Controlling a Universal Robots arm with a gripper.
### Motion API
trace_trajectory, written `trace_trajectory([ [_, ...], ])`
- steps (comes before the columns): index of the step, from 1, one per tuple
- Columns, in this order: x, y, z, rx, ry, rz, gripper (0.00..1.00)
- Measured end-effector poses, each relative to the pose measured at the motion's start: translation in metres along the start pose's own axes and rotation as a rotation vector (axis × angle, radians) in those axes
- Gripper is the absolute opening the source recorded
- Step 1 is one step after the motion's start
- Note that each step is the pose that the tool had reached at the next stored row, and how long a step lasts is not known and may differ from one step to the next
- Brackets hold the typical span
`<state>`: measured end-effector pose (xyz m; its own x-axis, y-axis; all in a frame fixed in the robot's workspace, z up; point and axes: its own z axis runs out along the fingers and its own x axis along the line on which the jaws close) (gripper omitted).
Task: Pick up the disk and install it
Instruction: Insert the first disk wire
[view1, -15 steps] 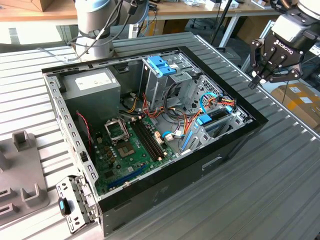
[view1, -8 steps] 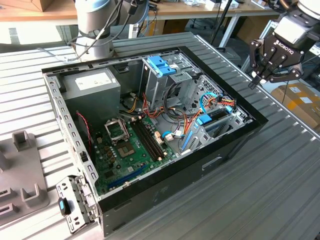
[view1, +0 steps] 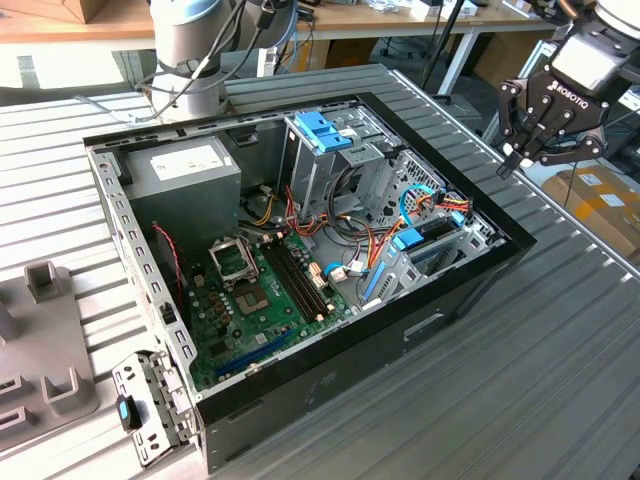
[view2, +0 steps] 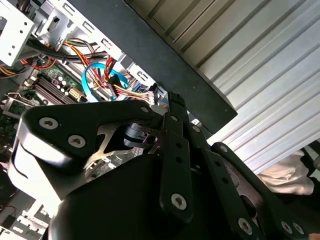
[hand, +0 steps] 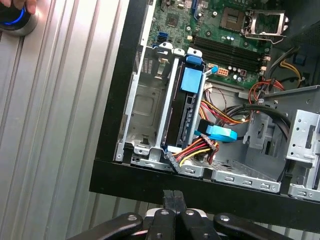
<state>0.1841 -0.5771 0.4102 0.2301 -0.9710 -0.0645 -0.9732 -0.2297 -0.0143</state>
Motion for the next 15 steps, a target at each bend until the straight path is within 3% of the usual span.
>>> trace_trajectory([
  [10, 0.0000, 0.0000, 0.0000, -0.0028, -0.0006, -0.044, 0.11],
  [15, 0.0000, 0.0000, 0.0000, -0.0054, -0.0012, -0.084, 0.11],
])
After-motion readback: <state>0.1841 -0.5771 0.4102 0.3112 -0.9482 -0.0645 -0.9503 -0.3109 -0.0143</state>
